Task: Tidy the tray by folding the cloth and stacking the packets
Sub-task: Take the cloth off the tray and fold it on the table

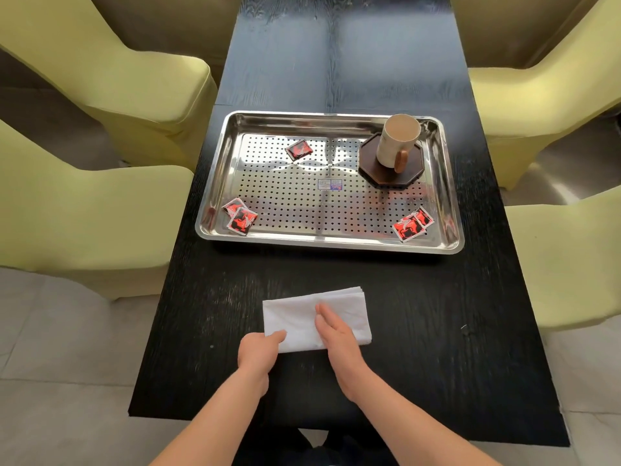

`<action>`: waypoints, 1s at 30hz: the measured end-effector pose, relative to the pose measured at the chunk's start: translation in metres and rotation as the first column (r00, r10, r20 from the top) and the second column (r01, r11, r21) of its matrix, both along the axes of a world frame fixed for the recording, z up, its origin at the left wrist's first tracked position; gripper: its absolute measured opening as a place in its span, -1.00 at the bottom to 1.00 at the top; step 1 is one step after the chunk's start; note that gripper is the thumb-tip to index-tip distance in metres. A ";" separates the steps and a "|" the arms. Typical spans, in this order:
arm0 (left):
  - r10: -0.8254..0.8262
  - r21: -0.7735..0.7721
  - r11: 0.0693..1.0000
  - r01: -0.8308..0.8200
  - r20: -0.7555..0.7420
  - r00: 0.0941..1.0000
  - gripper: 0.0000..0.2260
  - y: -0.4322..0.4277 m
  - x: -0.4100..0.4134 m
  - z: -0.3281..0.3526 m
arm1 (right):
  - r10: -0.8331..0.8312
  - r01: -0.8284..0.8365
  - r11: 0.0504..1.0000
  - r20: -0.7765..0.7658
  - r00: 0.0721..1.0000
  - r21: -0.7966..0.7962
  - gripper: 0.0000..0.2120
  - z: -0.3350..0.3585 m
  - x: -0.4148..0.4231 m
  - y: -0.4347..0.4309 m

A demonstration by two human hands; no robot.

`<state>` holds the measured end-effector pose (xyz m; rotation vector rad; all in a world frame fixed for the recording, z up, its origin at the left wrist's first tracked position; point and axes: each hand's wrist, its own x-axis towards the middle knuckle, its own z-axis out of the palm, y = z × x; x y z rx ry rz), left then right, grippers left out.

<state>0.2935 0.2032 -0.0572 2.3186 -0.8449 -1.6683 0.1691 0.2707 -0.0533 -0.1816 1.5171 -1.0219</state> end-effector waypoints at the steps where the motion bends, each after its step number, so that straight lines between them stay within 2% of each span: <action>1: -0.032 -0.016 0.999 0.032 0.012 0.999 -0.89 0.000 -0.001 0.001 | -0.001 0.001 1.000 0.004 1.000 0.012 -0.54 -0.002 0.001 0.001; 3: -0.038 -0.063 0.997 0.039 0.016 0.999 -0.94 0.001 -0.004 0.004 | -0.013 0.013 1.000 0.006 1.000 0.012 -0.55 -0.004 0.000 0.003; 7: -0.003 -0.099 0.995 -0.006 -0.085 0.996 -0.96 0.007 -0.002 0.006 | -0.034 0.034 0.999 0.006 0.999 -0.003 -0.59 -0.006 -0.006 0.006; 10: -0.053 -0.173 0.984 0.037 -0.086 0.995 -0.95 0.012 -0.001 0.008 | -0.034 0.034 0.999 0.004 0.999 0.002 -0.64 -0.006 -0.005 0.015; 13: -0.146 -0.254 0.957 0.138 -0.013 0.989 -0.96 0.018 -0.003 0.013 | -0.031 0.030 0.999 0.031 0.999 0.024 -0.77 -0.007 0.001 0.024; 16: -0.273 -0.347 0.890 0.296 0.116 0.955 -0.95 0.024 -0.007 0.017 | -0.060 0.059 0.998 0.023 0.998 0.024 -0.66 -0.012 0.000 0.027; 19: -0.360 -0.414 0.808 0.419 0.215 0.908 -0.97 0.029 -0.013 0.022 | -0.087 0.087 0.995 0.015 0.996 0.043 -0.68 -0.014 -0.006 0.027; 23: -0.440 -0.499 0.664 0.557 0.342 0.830 -0.96 0.037 -0.021 0.022 | -0.028 0.030 0.998 -0.021 0.999 0.062 -0.69 -0.014 -0.015 0.025; 26: -0.475 -0.516 0.591 0.620 0.399 0.785 -0.94 0.039 -0.026 0.023 | -0.059 0.060 0.998 -0.032 0.998 0.034 -0.71 -0.012 -0.022 0.010; 30: -0.492 -0.495 0.574 0.653 0.429 0.758 -0.90 0.040 -0.029 0.022 | -0.050 0.045 0.997 0.085 0.995 0.061 -0.74 -0.007 -0.025 -0.019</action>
